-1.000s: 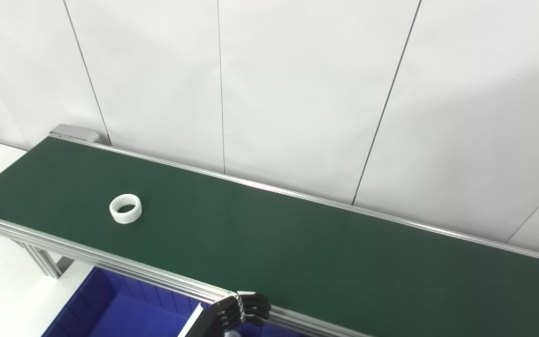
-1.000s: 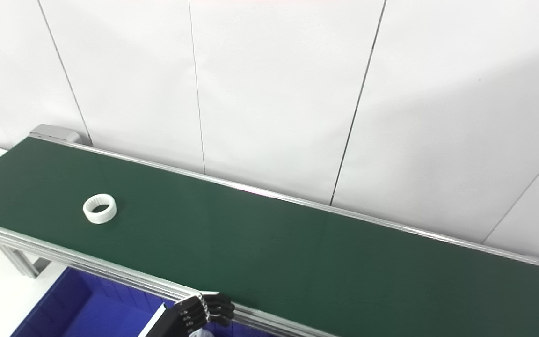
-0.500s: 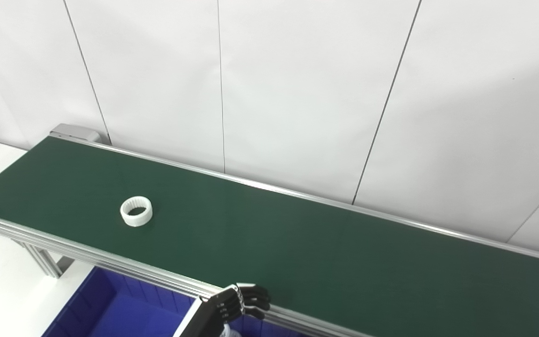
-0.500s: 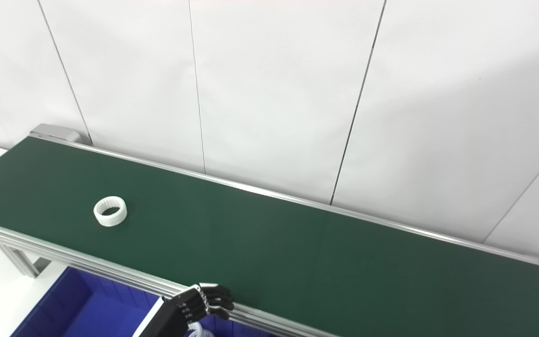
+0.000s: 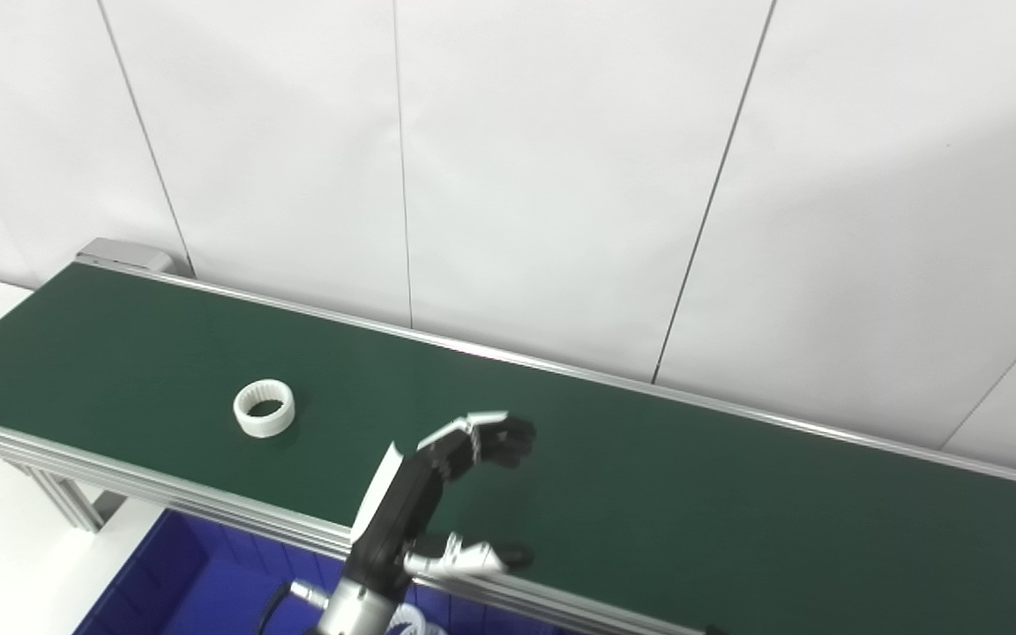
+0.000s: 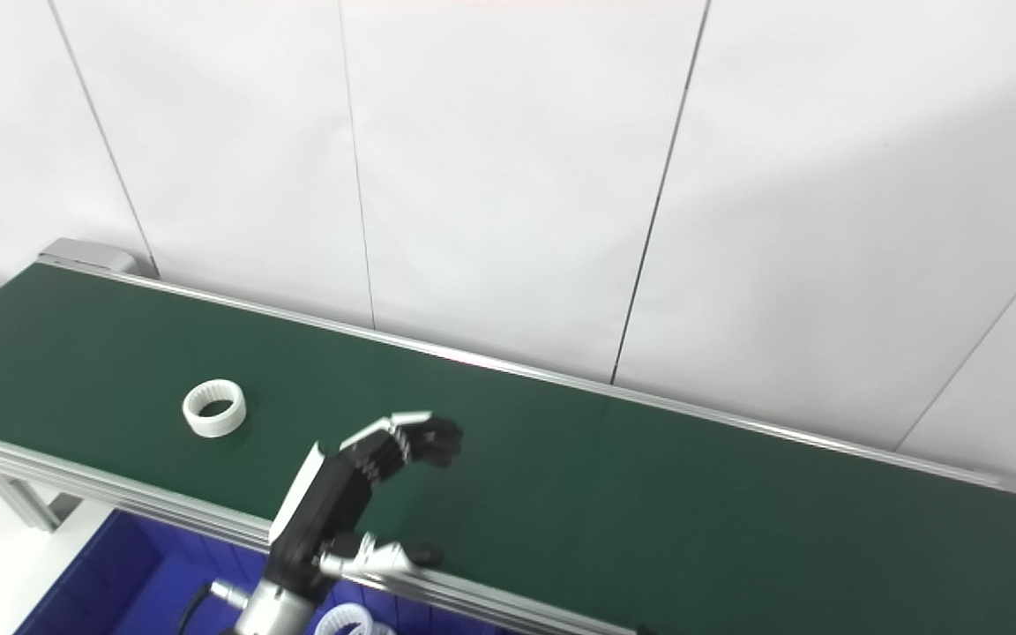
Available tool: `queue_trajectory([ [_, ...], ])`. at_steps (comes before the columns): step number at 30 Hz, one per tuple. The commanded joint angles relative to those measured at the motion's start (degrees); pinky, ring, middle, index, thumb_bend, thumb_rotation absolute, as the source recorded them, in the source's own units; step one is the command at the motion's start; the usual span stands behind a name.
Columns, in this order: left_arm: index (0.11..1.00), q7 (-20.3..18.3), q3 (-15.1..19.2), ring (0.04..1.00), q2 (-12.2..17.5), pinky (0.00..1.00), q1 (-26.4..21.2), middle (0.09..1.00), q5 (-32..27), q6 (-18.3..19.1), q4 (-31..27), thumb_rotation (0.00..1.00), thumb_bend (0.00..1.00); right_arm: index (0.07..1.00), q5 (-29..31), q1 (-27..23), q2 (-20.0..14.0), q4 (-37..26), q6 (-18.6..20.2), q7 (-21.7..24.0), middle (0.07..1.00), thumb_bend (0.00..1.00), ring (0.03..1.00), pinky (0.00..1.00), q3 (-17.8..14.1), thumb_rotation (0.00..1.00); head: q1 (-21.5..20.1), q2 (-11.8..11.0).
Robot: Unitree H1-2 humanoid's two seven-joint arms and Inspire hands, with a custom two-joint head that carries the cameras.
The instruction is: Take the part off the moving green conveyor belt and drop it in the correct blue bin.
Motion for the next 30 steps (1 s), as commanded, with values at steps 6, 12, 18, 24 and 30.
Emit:
queue_trajectory([
  [6, 0.811, 8.7, 1.4, 0.811, 0.3, 0.75, -5.2, 0.842, 9.0, 3.1, -2.4, 0.54, 0.93, 0.858, -0.4, -0.3, 0.1, -2.1, -1.7, -0.3, 0.838, 0.64, 0.780, 0.65, -0.3, 0.20, 0.3, -0.1],
  [12, 0.911, 13.7, 2.1, 0.906, 3.5, 0.87, -8.3, 0.942, 15.9, 5.2, 2.4, 0.46, 0.84, 0.848, -0.9, -0.6, 0.2, -1.7, -1.8, -0.4, 0.830, 0.66, 0.770, 0.64, -0.4, 0.21, 0.3, -0.2],
  [18, 0.954, 19.6, 1.7, 0.928, 7.3, 0.86, -11.5, 0.964, 24.9, 7.6, 7.5, 0.48, 0.85, 0.851, -0.3, -0.7, 0.1, -1.3, -2.3, -0.2, 0.835, 0.66, 0.777, 0.64, -0.3, 0.20, 0.4, -0.3],
  [24, 0.958, 25.1, 0.5, 0.937, 11.3, 0.86, -14.0, 0.976, 28.2, 6.2, 13.7, 0.37, 0.83, 0.841, -0.8, -0.7, 0.5, -1.8, -1.5, -0.3, 0.820, 0.68, 0.772, 0.64, -0.3, 0.20, 1.3, -0.1],
  [30, 0.952, 27.6, -0.7, 0.892, 12.3, 0.78, -14.4, 0.976, 31.0, 11.3, 14.8, 0.19, 0.77, 0.854, -0.2, -0.7, 0.3, -1.0, -2.8, -0.4, 0.831, 0.65, 0.777, 0.66, -0.3, 0.20, 1.6, 0.0],
])
